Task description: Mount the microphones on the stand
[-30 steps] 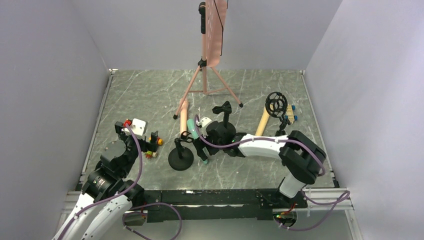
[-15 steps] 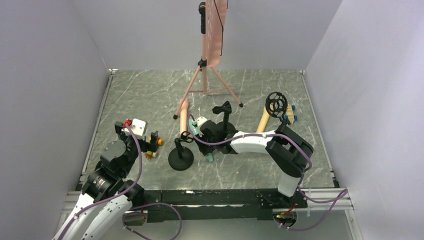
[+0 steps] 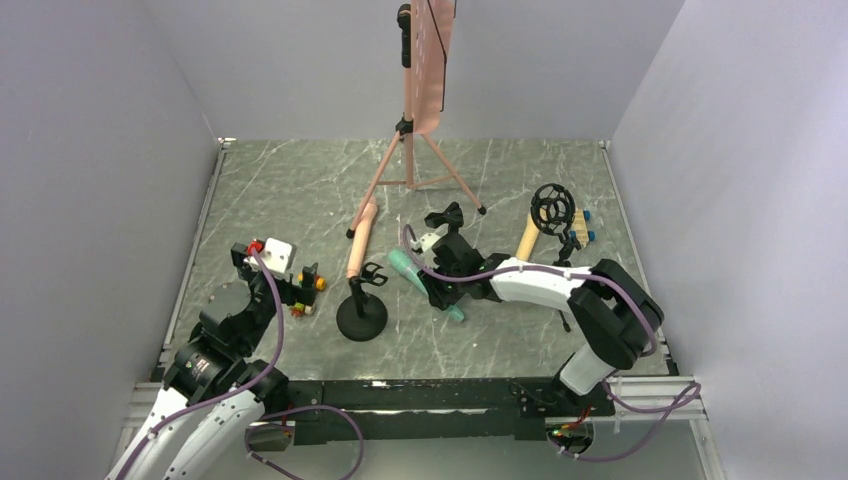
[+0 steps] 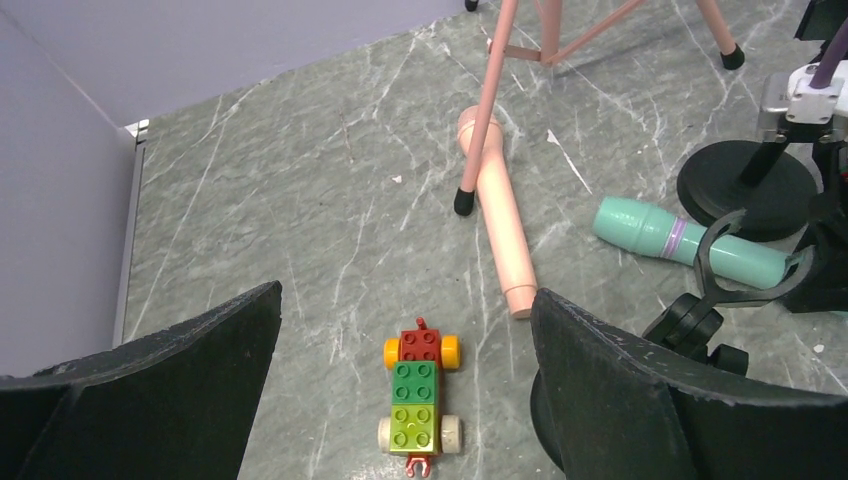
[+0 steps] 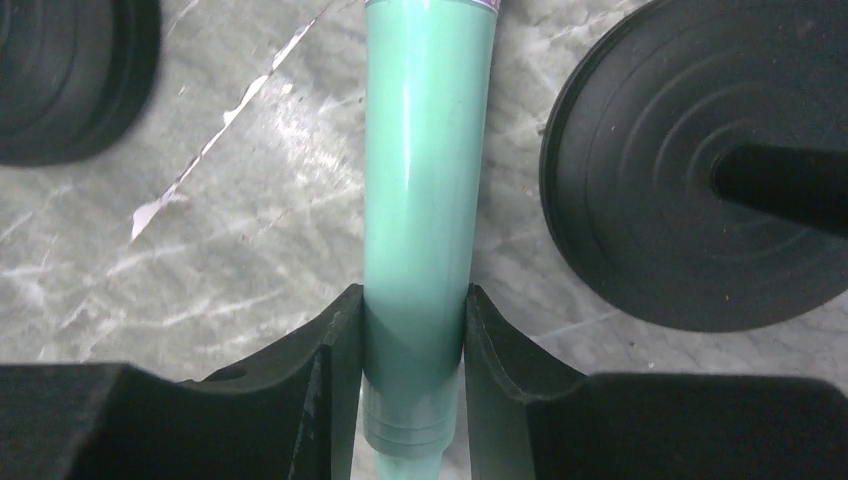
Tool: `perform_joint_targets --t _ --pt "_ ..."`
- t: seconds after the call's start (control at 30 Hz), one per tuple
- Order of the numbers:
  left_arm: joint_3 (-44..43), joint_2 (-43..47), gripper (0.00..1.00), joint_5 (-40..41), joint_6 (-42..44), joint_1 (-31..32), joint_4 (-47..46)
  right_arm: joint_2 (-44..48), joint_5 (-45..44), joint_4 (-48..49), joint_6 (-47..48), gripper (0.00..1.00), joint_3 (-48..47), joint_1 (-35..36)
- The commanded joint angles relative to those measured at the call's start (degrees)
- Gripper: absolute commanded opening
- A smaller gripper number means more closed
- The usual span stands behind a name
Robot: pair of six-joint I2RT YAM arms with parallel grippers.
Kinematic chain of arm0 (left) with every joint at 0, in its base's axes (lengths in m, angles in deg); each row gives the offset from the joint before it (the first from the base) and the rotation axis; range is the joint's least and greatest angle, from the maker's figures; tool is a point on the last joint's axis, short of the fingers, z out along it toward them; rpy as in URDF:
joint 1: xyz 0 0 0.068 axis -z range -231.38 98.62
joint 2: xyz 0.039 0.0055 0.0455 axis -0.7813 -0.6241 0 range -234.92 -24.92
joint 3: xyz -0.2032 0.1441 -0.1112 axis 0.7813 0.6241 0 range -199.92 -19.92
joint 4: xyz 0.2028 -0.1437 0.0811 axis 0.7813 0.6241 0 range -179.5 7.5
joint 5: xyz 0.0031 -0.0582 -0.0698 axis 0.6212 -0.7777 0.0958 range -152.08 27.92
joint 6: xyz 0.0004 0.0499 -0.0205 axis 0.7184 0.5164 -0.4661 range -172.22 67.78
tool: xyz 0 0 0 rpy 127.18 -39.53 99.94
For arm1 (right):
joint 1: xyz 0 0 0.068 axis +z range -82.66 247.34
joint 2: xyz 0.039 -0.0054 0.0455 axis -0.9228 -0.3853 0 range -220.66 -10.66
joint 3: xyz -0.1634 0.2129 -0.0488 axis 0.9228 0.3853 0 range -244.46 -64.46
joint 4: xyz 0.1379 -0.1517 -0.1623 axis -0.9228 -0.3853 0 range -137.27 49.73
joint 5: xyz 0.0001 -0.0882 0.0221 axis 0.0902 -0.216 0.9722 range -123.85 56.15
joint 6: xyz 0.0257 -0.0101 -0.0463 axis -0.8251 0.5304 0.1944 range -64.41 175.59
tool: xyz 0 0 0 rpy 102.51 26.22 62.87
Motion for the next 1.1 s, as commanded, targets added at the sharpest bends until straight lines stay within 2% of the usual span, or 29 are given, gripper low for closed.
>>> perform_joint_targets --t 0.0,0.17,0.4,0.5,0.67,1.07 --pt "-0.2 0.8 0.99 -1.4 0.1 -0.2 -1.8 3.7 2.0 -8.3 5.3 0.15 -2.8 0.0" --pt "-0.3 1.3 0.99 -1.5 -0.1 -0.3 -1.5 3.8 0.2 -18.5 11.0 0.16 -5.2 -1.4" --pt "-0.3 1.6 0.99 -2.9 0.1 -0.2 -1.9 9.1 -1.5 -28.0 30.7 0.19 -0.4 -5.6" --pt "-0.3 1.7 0.99 -3.2 0.1 -0.3 -2.0 10.8 -2.0 -29.1 36.0 0.2 3.0 -6.4" --pt "-0.3 1.9 0.99 -3.5 -0.1 -0.3 -1.9 10.3 -1.3 -28.7 37.7 0.22 5.5 -7.9" --pt "-0.2 2.4 0.99 -3.9 -0.1 -0.3 -2.0 4.9 4.6 -29.4 38.4 0.62 0.7 -9.4"
